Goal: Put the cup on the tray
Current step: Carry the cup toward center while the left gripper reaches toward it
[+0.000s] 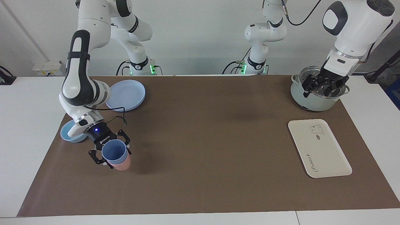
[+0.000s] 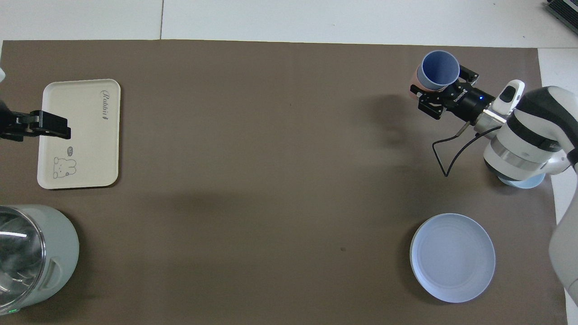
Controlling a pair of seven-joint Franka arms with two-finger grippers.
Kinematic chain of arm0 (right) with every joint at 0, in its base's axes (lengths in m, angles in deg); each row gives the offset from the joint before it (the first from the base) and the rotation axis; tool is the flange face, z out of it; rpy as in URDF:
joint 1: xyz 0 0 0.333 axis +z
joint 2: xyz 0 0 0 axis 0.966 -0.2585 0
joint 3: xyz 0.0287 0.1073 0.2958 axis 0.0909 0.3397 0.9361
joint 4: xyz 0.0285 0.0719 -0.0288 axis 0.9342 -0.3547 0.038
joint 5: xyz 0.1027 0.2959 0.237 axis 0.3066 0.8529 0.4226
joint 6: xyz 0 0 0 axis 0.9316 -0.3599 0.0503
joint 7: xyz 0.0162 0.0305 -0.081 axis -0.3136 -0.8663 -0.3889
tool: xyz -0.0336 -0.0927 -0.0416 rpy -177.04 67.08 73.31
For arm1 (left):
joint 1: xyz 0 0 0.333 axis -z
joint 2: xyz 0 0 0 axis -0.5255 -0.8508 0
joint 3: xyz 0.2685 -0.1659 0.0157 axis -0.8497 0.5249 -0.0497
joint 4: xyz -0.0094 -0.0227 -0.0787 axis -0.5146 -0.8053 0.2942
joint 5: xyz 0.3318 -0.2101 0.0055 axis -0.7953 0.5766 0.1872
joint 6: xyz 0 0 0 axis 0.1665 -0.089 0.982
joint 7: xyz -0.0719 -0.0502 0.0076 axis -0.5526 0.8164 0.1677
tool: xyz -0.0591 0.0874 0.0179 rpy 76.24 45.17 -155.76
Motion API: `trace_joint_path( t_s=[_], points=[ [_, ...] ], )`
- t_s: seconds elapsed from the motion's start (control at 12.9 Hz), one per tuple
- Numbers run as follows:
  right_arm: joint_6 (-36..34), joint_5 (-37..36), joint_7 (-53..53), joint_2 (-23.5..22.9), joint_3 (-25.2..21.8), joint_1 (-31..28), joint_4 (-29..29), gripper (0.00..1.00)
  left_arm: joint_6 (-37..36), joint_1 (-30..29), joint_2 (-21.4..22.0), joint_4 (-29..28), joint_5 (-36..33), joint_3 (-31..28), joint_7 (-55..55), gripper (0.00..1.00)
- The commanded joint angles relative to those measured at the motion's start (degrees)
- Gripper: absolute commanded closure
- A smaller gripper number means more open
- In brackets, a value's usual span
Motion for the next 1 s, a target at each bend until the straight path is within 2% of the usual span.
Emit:
trace_joint_path(
  t_s=[0.0, 0.46, 0.77, 0.93],
  points=[
    [6.27, -8.50, 11.73, 4.50, 0.19, 5.76, -0.32, 1.00, 1.62, -0.14, 2.02, -2.71, 0.61, -0.12, 0.25, 0.08],
    [22.97, -26.61, 27.57, 4.86, 0.10, 24.14, 0.48, 1.00, 1.80, 0.65, 2.02, -2.79, 0.61, 0.14, 0.25, 0.08],
    [23.34, -30.66, 30.74, 4.86, -0.34, 28.81, 0.13, 1.00, 2.32, 0.65, 1.93, -2.80, 0.87, 0.22, 0.25, 0.09],
    [23.17, -36.09, 31.45, 4.86, -0.43, 28.90, 0.04, 1.00, 3.20, 2.91, 1.23, -2.71, 3.06, 0.40, -0.71, 0.12]
  ],
)
